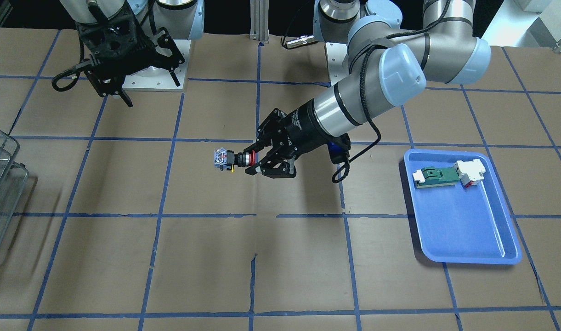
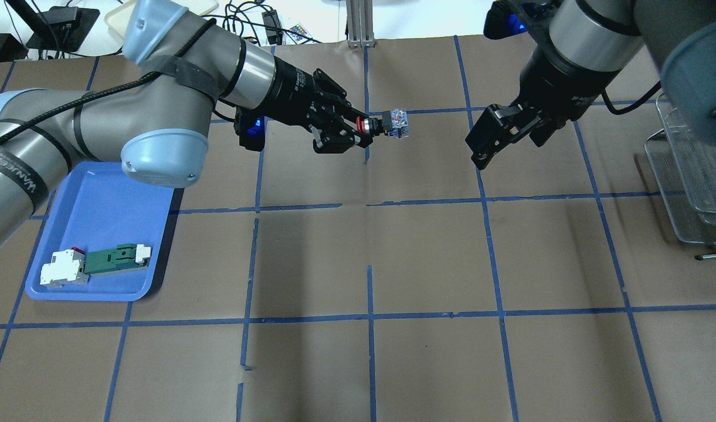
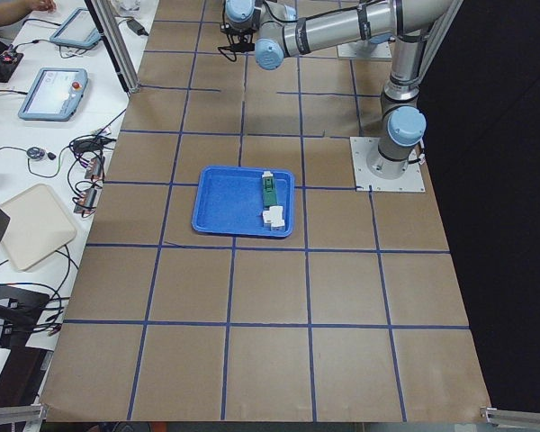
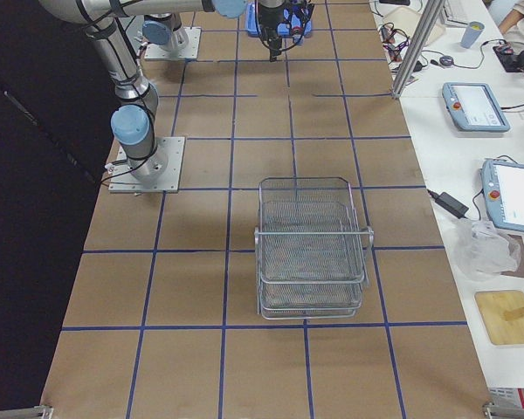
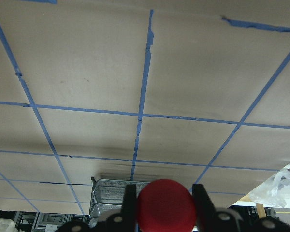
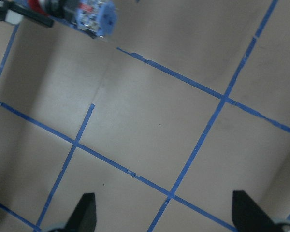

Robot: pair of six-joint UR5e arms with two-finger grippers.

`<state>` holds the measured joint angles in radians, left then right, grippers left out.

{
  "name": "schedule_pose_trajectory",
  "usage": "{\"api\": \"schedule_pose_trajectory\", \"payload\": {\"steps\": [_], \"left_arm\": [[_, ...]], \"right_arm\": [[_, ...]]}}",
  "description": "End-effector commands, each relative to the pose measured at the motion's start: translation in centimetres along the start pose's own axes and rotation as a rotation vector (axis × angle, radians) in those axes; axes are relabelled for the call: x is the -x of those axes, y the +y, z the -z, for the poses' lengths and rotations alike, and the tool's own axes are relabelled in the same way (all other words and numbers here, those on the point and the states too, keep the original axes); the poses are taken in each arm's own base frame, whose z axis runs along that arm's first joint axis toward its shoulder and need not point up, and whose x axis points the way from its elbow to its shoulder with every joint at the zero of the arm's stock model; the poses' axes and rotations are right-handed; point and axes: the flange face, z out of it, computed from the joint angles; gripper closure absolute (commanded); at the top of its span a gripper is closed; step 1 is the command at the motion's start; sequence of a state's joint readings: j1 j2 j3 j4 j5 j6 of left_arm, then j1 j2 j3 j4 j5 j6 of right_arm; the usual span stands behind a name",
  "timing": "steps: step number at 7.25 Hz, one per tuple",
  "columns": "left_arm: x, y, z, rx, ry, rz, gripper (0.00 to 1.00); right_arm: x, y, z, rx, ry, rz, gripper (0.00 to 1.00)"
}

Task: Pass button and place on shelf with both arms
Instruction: 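Lift the push-button and carry it toward the right gripper while the right gripper lowers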

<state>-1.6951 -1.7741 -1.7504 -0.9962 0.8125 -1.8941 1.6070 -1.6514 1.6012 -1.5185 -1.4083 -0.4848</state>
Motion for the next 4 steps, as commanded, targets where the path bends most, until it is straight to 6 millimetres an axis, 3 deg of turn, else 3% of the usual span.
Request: {"api": "schedule_pose_trajectory", "payload": {"steps": [1,4], "left_arm": [[2.2,1.3,-2.1,0.017,0.012,0.001,1.00],[4.1,3.8,-3.2,0.043,0.036,0.007,1.00]], "right_arm": [[0.8,-0.3,-0.7,-0.042,-0.078,0.317,0.00],[0.5,-0.7,-1.6,-0.054,-0.077,0.815,0.00]]}}
